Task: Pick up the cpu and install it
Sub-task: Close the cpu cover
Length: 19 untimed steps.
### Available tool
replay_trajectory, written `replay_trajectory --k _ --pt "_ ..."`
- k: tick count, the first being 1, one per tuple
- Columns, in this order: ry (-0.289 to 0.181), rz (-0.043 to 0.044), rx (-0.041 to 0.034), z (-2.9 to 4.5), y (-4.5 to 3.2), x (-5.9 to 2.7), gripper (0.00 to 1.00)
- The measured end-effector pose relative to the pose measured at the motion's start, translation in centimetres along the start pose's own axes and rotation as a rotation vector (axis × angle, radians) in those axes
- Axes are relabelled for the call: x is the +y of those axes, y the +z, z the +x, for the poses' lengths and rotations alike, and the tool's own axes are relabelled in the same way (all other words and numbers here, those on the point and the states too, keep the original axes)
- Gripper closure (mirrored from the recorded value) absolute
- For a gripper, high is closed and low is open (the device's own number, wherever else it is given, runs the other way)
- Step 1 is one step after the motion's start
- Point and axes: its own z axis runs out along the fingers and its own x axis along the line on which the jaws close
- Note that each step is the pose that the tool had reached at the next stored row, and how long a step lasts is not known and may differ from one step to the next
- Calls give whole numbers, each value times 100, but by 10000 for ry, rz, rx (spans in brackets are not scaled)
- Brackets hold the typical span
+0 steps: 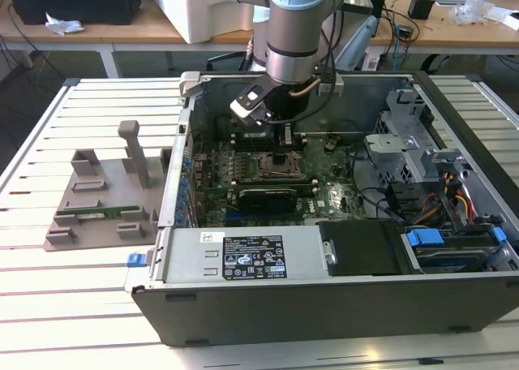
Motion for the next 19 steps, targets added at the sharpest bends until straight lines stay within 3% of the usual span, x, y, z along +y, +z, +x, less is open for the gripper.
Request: replay_trajectory --k 2,5,9,15,19 --pt "-3 -5 2 0 -27 -48 89" --pt "0 -12 0 1 11 -243 89" --pt "-1 -14 3 -29 45 -313 89" --pt "-14 -13 1 -29 80 -311 89" --pt "-20 -6 0 -33 76 -212 89"
